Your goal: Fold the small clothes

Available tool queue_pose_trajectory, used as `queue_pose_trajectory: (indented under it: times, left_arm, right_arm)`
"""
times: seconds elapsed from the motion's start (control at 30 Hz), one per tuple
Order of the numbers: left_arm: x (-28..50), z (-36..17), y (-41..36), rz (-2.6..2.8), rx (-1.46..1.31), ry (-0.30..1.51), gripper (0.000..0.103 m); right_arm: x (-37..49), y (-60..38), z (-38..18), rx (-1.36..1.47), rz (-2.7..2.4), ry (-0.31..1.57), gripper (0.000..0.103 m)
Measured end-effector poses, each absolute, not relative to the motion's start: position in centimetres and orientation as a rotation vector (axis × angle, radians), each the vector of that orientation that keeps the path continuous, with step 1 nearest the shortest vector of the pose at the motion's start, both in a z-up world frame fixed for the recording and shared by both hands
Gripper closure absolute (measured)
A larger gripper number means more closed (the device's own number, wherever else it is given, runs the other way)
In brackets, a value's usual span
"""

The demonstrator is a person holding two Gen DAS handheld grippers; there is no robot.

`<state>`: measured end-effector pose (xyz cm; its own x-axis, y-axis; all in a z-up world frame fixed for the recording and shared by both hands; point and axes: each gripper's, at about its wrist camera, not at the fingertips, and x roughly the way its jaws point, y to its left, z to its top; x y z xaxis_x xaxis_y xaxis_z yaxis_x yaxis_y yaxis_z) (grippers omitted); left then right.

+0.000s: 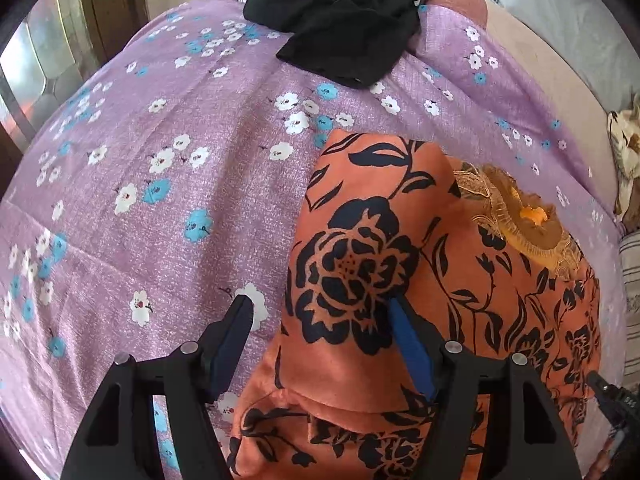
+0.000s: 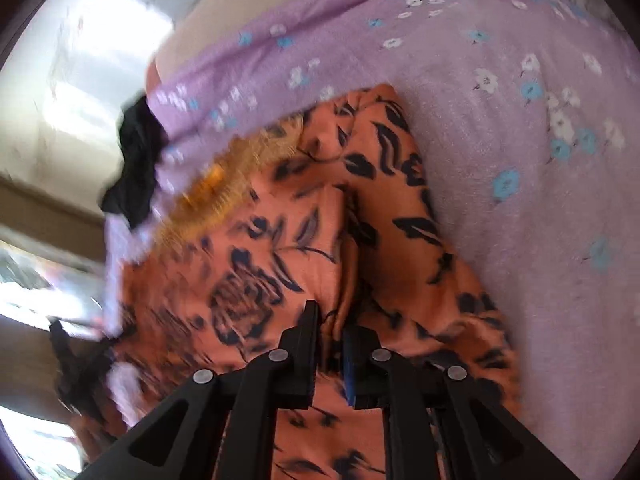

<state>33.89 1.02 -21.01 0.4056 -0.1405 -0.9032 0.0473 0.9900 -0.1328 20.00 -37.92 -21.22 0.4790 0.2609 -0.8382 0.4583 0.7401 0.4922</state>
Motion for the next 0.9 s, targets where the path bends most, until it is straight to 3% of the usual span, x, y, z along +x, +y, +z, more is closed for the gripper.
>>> queue_pose_trajectory:
  times: [0.27,0.47,0.6,0.67,0.9]
  left_arm:
    - [32.9,-19.8,-2.4,-0.166,0.075,1.063,0.032]
    - [32.9,-20.7,-3.9,-0.166,0.192,1.065,0.032]
    - [33.6,-22.8,-3.7,-0.130,0.207,1.127,0.016]
    - [33.8,-23.1,-2.8,-0.112,0.151,1.134,0.011]
    - [31.0,-20.7,-2.8,-0.125,0.062,1.063,0.011]
  right_arm:
    - [19.0,-39.3,-17.2,0.776,-0.184,0.799,0.088]
    - [21.8,-36.0,-19.5,0.710,-0.121,0.885,0.088]
    - [23.1,-35.1,-22.6,0.660,-0.168,1.036,0.088]
    - [22.8,-35.2,-22.6,0.661,-0.170,1.022,0.089]
    - [21.1,-33.3,-20.9,0.629,-0.085,1.004,0.087]
